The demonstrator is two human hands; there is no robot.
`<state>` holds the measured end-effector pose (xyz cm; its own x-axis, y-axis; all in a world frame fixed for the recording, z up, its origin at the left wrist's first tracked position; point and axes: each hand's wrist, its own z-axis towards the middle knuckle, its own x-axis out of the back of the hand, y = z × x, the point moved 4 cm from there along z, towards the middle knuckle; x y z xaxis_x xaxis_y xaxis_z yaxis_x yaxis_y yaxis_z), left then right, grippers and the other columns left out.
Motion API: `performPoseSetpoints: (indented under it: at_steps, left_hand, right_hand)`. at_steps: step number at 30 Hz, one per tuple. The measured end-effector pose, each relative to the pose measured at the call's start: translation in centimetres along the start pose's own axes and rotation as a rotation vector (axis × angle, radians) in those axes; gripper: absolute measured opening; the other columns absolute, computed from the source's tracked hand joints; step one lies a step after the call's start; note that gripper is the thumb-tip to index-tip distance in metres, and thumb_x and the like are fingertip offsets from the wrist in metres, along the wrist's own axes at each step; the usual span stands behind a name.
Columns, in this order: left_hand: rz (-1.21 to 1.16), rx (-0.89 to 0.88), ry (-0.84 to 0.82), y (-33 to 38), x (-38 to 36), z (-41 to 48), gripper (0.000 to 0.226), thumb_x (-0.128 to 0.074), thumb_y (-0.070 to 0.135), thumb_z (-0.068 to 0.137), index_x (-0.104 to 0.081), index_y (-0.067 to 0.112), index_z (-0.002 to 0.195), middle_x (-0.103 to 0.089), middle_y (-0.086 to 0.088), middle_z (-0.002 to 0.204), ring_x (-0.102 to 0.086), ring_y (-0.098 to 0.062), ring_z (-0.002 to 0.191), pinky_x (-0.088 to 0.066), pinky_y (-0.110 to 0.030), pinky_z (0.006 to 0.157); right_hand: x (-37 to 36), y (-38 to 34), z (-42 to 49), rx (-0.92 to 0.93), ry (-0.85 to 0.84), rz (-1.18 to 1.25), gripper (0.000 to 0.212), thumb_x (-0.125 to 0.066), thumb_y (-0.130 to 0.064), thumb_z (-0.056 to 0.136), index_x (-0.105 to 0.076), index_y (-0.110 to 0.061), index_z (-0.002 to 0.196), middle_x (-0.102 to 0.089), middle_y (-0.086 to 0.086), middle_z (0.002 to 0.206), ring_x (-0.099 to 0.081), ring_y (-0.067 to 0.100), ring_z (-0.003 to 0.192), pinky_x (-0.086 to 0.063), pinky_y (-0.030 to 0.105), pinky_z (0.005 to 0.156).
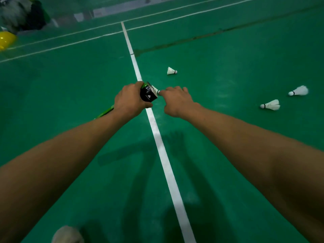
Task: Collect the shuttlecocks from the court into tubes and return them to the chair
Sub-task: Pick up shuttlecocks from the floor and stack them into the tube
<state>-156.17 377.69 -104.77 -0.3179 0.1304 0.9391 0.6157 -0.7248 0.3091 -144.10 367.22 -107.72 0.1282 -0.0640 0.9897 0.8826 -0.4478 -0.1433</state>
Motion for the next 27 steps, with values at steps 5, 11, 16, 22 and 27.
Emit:
performPoseSetpoints:
  at_steps: [5,11,16,22,27]
  left_hand:
    - [0.016,-0.036,-0.027,-1.4,-1.1,6.2,0.056,-0.090,0.035,0.071,-0.062,0.022,0.118,-0.070,-0.006,0.111,-0.062,-0.031,0.098,-0.041,-0.035,0.070]
    - [0.000,-0.020,-0.096,-7.2,-5.4,13.6,0.053,-0.089,0.035,0.070,-0.062,0.019,0.113,-0.067,-0.010,0.107,-0.063,-0.035,0.097,-0.038,-0.035,0.067]
    - [-0.076,0.034,-0.182,-14.7,-7.8,18.9,0.053,-0.088,0.031,0.070,-0.062,0.018,0.114,-0.067,-0.012,0.108,-0.064,-0.038,0.100,-0.047,-0.039,0.072]
    - [-0.049,0.065,-0.264,-21.5,-10.0,24.8,0.056,-0.087,0.035,0.073,-0.060,0.017,0.120,-0.066,-0.014,0.111,-0.064,-0.039,0.102,-0.049,-0.042,0.080]
    - [-0.002,0.004,-0.252,-23.4,-15.7,30.0,0.047,-0.084,0.029,0.072,-0.061,0.016,0.111,-0.066,-0.016,0.106,-0.064,-0.040,0.098,-0.045,-0.040,0.073]
  right_hand:
    - [0.2,-0.1,5.5,-0.021,0.000,-0.011,0.042,-0.059,-0.023,0.087,-0.055,-0.018,0.129,-0.057,0.008,0.128,-0.049,0.033,0.124,-0.034,0.048,0.106]
    - [-3.3,-1.0,13.5,-0.099,-0.108,-0.048,0.054,-0.058,-0.020,0.086,-0.050,-0.024,0.139,-0.055,0.007,0.131,-0.048,0.034,0.125,-0.034,0.048,0.107]
    - [-5.2,-3.6,20.9,-0.209,-0.262,0.033,0.066,-0.060,-0.019,0.085,-0.047,-0.033,0.148,-0.053,0.007,0.143,-0.049,0.035,0.131,-0.038,0.047,0.109]
    - [-7.2,-7.7,31.8,-0.258,-0.297,0.035,0.057,-0.059,-0.020,0.089,-0.051,-0.031,0.144,-0.055,0.006,0.142,-0.049,0.032,0.131,-0.038,0.045,0.108]
    - [-15.3,-5.8,38.4,-0.172,-0.270,-0.128,0.043,-0.057,-0.017,0.090,-0.058,-0.025,0.132,-0.058,0.007,0.129,-0.049,0.032,0.125,-0.037,0.045,0.103]
